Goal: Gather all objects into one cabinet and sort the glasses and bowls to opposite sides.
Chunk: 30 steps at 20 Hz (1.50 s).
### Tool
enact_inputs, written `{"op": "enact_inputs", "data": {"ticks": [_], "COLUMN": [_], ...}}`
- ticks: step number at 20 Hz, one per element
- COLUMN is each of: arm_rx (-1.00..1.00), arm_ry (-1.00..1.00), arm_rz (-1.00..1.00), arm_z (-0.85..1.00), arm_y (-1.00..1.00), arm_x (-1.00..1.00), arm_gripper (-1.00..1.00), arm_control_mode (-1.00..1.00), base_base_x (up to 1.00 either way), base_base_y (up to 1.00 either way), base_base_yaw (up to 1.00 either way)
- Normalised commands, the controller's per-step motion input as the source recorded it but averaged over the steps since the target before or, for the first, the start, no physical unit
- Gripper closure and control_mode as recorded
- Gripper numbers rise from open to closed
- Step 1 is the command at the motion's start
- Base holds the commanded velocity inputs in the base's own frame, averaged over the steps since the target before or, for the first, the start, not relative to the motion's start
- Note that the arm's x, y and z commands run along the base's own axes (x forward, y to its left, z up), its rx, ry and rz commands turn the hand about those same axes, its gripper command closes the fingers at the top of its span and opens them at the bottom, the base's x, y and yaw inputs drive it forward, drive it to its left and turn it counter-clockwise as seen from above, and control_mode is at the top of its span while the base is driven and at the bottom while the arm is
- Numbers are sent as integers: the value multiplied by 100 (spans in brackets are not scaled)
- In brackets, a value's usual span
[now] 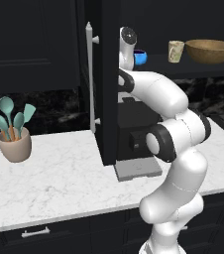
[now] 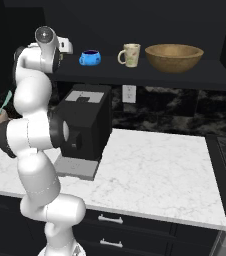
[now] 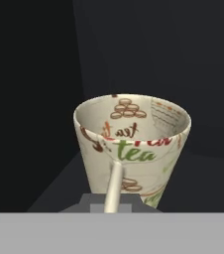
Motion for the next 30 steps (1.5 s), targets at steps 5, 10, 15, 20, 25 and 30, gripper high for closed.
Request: {"op": "enact_inputs", "data": {"ticks": [5,10,15,20,25,30], "arm_rx": [0,0,0,0,0,2], "arm_ry": [2,1,-1,-6,-3,-2], "arm_rz": [0,0,0,-8,-15,-16], "arm_z": [-7,0,0,0,0,0], "arm_y": [1,0,0,-20,-42,-44], "arm_x": [16,0,-3,-63,-88,-99], "arm_gripper": [100,-100,-100,-100,-100,-100], "arm_control_mode": [-100,-100,-100,-100,-100,-100], "base_base_x": [0,0,0,0,0,0], "base_base_y": [0,0,0,0,0,0], "base_base_yaw": [0,0,0,0,0,0]}}
